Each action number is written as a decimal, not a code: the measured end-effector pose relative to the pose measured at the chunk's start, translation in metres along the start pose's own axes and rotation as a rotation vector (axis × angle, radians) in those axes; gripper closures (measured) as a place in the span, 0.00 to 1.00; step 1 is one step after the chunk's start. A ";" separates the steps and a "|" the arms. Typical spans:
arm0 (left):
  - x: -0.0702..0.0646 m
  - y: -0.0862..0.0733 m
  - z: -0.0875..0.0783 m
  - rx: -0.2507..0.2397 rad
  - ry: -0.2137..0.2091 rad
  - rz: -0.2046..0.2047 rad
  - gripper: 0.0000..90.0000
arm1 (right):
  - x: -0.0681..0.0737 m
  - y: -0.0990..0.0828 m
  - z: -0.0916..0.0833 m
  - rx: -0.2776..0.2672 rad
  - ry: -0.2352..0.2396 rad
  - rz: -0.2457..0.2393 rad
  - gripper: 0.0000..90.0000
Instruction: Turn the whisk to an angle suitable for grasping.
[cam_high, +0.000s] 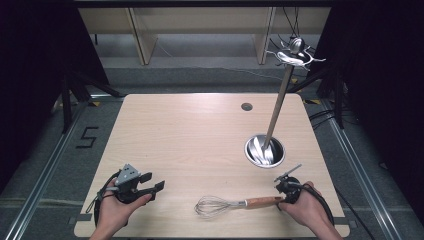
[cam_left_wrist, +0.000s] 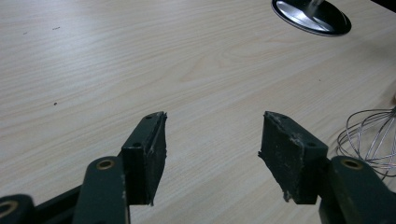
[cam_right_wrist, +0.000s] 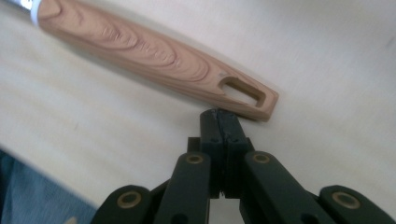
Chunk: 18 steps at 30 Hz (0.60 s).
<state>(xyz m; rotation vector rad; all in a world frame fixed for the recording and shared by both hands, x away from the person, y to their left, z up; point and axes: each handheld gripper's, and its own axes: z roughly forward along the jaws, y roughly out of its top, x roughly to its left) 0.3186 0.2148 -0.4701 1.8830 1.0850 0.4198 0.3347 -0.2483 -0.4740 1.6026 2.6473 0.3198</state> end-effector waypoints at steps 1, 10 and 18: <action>-0.001 0.000 0.000 0.000 -0.001 -0.020 0.44 | -0.003 0.011 0.001 -0.012 -0.010 -0.005 1.00; 0.000 0.000 0.002 0.003 -0.011 -0.024 0.44 | -0.010 0.036 0.005 -0.033 -0.006 0.038 1.00; -0.003 0.002 0.004 -0.001 -0.014 -0.023 0.44 | -0.006 0.041 0.001 -0.060 0.069 0.197 0.87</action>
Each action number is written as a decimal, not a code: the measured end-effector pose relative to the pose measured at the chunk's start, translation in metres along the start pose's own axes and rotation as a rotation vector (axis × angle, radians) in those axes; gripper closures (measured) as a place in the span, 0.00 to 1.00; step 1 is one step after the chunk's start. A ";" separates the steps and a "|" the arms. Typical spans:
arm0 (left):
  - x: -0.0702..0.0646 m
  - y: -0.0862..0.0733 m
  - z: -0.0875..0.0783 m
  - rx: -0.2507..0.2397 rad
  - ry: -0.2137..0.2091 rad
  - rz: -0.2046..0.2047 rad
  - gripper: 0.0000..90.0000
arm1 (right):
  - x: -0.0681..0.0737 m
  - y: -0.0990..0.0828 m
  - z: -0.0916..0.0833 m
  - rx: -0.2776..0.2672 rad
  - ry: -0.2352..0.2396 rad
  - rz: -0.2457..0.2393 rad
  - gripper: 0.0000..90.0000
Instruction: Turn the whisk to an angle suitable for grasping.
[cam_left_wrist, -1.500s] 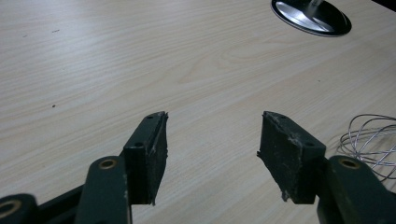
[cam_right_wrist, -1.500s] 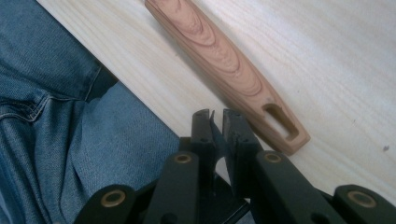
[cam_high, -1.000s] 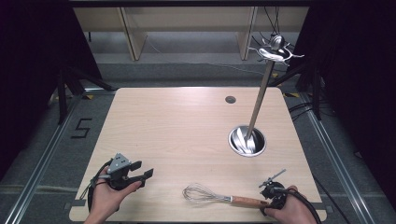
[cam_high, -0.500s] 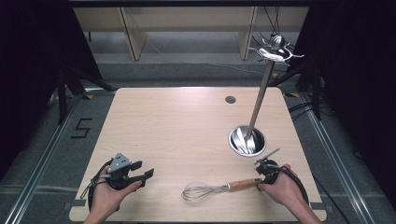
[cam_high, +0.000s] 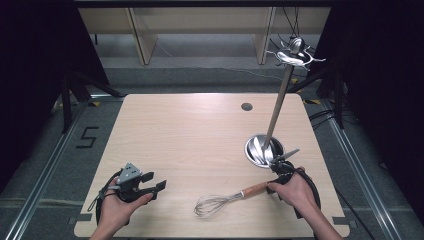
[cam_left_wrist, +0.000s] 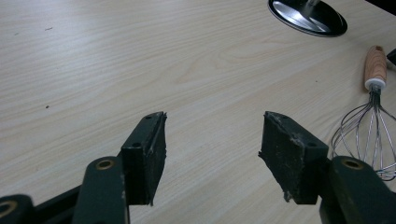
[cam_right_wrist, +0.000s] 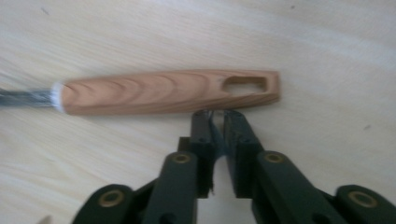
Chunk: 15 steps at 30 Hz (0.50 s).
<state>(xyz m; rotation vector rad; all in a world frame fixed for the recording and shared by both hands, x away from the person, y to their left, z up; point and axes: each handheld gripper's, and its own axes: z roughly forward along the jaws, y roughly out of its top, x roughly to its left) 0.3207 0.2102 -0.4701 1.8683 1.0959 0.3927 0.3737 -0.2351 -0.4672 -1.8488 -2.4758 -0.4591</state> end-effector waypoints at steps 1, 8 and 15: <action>0.000 0.000 0.000 -0.001 0.000 0.000 0.44 | 0.005 -0.001 -0.003 0.003 -0.006 0.054 0.84; 0.001 0.002 0.003 0.001 -0.012 0.003 0.44 | 0.019 -0.003 0.000 -0.063 0.125 0.230 0.56; -0.003 0.002 0.003 -0.004 -0.026 0.001 0.44 | 0.024 0.001 0.007 -0.031 0.170 0.348 0.47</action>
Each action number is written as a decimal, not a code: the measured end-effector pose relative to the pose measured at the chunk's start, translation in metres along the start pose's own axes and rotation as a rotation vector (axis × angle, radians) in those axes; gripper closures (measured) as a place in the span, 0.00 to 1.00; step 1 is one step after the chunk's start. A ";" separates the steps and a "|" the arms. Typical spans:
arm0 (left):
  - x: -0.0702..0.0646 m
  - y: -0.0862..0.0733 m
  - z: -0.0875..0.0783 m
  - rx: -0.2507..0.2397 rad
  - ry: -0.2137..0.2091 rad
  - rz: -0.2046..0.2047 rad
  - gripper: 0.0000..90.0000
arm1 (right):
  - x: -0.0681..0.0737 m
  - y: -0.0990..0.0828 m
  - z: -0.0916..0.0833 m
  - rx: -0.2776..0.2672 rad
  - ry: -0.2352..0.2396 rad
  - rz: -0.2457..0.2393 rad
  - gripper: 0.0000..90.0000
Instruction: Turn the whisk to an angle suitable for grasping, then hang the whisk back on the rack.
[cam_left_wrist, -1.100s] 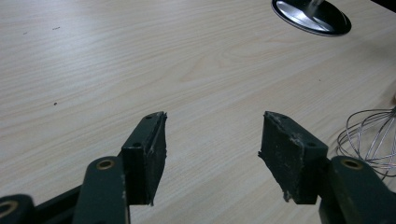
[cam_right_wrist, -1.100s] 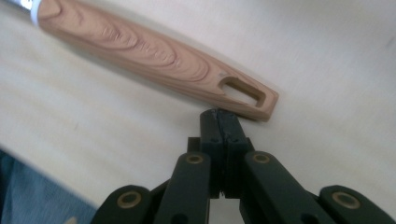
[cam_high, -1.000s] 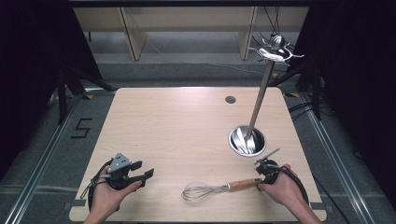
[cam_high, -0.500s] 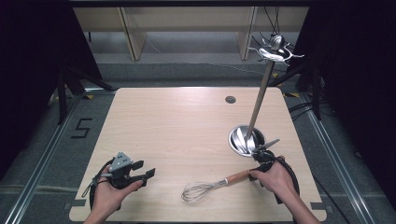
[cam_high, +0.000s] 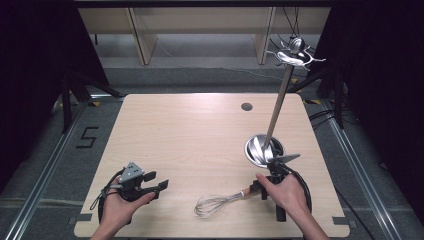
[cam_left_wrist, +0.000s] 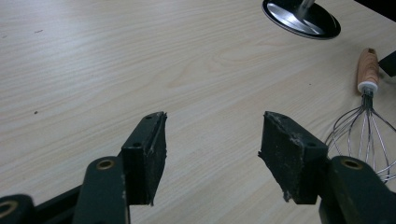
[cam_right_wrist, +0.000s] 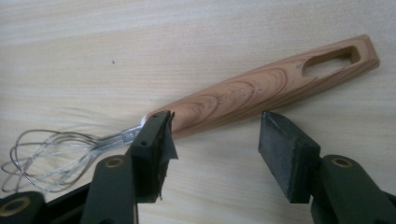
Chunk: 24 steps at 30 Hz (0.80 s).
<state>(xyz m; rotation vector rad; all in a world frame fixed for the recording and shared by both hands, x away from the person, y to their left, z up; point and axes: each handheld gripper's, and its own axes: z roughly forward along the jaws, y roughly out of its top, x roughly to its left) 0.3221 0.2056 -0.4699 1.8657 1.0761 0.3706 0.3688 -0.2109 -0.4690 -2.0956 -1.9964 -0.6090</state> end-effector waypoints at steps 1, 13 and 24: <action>0.000 0.000 0.000 0.000 0.000 0.000 0.45 | 0.000 0.000 0.000 0.000 0.000 0.000 0.47; 0.005 -0.004 -0.008 0.010 0.008 -0.005 0.45 | 0.007 0.008 0.015 0.024 -0.098 0.076 0.33; 0.008 -0.006 -0.009 0.021 0.020 -0.027 0.47 | 0.022 0.012 0.020 0.110 -0.180 0.080 0.29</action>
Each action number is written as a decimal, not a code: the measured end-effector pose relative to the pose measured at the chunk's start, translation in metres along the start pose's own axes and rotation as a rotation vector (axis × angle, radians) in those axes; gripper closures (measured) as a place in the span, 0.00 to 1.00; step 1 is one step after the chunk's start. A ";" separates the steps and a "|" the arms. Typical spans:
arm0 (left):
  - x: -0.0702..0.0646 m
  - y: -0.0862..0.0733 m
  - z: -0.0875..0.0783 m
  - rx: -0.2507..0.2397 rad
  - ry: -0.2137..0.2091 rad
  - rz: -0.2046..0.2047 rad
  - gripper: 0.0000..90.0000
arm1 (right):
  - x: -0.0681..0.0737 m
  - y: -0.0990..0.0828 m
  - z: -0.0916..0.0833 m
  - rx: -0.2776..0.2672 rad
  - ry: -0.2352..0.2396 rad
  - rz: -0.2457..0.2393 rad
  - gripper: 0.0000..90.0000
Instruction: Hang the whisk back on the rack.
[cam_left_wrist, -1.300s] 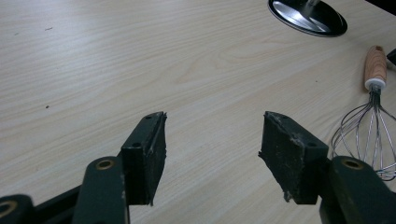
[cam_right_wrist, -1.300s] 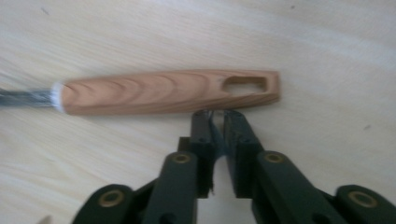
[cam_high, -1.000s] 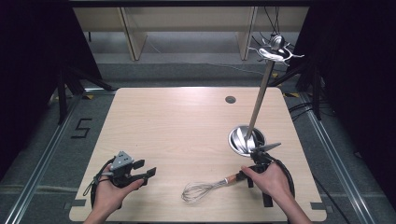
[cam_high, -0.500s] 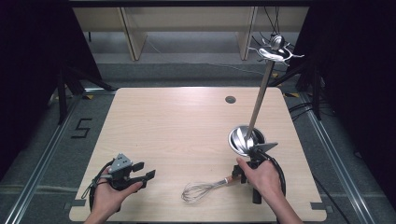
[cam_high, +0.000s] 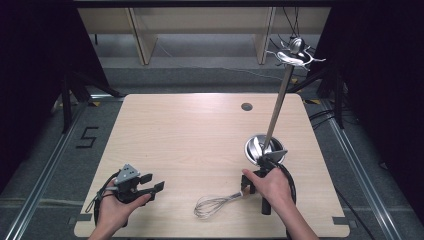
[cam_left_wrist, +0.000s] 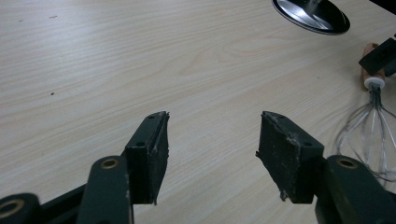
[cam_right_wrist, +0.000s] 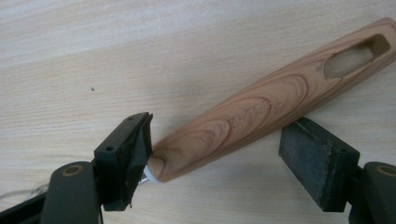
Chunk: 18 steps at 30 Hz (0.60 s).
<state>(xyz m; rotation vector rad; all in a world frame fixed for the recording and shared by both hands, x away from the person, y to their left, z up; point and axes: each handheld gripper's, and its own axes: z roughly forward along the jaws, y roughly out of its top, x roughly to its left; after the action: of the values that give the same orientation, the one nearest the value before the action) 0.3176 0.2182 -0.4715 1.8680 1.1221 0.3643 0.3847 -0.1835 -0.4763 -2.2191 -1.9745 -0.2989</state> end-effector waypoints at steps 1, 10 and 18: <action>0.000 0.000 -0.001 -0.004 0.013 -0.009 0.47 | 0.004 0.002 -0.001 0.022 0.000 0.048 0.30; 0.003 -0.001 -0.003 -0.012 0.009 -0.017 0.47 | 0.010 0.000 0.001 0.030 -0.116 -0.156 0.54; 0.003 -0.002 -0.004 -0.013 0.013 -0.022 0.47 | 0.018 -0.006 0.003 0.030 -0.166 -0.270 0.63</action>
<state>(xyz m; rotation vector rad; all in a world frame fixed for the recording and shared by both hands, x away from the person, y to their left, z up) 0.3153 0.2234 -0.4714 1.8428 1.1455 0.3705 0.3805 -0.1653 -0.4745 -2.0170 -2.3525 -0.1178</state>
